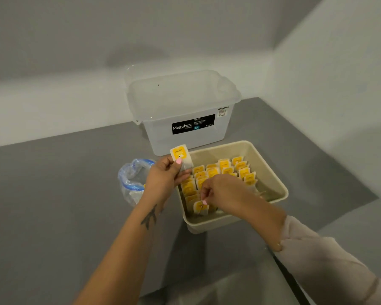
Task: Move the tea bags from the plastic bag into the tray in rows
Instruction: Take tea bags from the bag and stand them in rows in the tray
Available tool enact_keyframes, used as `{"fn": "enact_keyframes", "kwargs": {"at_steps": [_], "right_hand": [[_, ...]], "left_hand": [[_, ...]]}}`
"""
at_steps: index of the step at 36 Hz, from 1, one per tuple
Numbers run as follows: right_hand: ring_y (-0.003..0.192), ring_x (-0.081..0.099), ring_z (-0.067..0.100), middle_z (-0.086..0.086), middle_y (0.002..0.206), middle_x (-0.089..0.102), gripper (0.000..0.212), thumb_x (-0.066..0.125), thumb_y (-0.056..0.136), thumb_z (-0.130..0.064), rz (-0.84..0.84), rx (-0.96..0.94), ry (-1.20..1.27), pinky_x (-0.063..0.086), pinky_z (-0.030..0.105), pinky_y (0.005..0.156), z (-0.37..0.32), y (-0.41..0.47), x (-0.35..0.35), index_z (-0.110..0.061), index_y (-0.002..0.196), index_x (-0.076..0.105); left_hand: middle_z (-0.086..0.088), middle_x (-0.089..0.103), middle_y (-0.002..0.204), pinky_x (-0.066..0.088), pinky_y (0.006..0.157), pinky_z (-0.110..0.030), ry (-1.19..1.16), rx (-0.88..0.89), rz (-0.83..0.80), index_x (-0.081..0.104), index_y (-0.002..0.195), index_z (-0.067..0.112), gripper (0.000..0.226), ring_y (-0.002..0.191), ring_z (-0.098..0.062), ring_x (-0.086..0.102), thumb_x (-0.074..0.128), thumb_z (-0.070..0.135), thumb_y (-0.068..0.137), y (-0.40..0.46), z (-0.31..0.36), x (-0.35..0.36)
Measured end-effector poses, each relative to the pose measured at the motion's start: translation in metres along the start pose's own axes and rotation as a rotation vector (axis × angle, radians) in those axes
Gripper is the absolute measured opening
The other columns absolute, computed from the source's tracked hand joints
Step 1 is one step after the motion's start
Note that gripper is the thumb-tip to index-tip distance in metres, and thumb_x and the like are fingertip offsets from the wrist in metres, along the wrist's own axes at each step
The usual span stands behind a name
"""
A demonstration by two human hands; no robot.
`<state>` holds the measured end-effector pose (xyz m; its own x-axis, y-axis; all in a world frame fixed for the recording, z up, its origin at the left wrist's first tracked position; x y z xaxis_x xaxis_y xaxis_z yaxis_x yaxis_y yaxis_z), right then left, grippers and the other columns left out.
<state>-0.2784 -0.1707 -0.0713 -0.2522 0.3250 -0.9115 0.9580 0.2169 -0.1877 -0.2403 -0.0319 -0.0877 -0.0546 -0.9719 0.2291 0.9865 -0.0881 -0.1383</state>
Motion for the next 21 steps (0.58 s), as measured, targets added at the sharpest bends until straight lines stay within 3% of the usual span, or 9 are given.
{"fn": "enact_keyframes", "kwargs": {"at_steps": [21], "right_hand": [[0.091,0.061,0.013,-0.007,0.095,0.067,0.007,0.066,0.087,-0.026,-0.056,0.105,-0.026,0.047,0.025,0.075,0.0,0.012,0.032,-0.03,0.084,0.071]], "left_hand": [[-0.009,0.07,0.102,0.058,0.074,-0.022,0.07,-0.045,0.058,0.06,0.104,0.012,0.014,0.088,-0.016,0.07,0.051,0.017,0.095,-0.009,-0.005,-0.01]]}}
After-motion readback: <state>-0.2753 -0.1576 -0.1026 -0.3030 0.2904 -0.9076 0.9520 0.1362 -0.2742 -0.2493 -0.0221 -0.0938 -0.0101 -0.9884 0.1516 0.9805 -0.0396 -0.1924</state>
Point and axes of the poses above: each hand's wrist, its own y-axis towards the middle knuckle, its own x-axis out of the palm, z = x × y, the point moved 5 cm from there along y, towards the middle knuckle
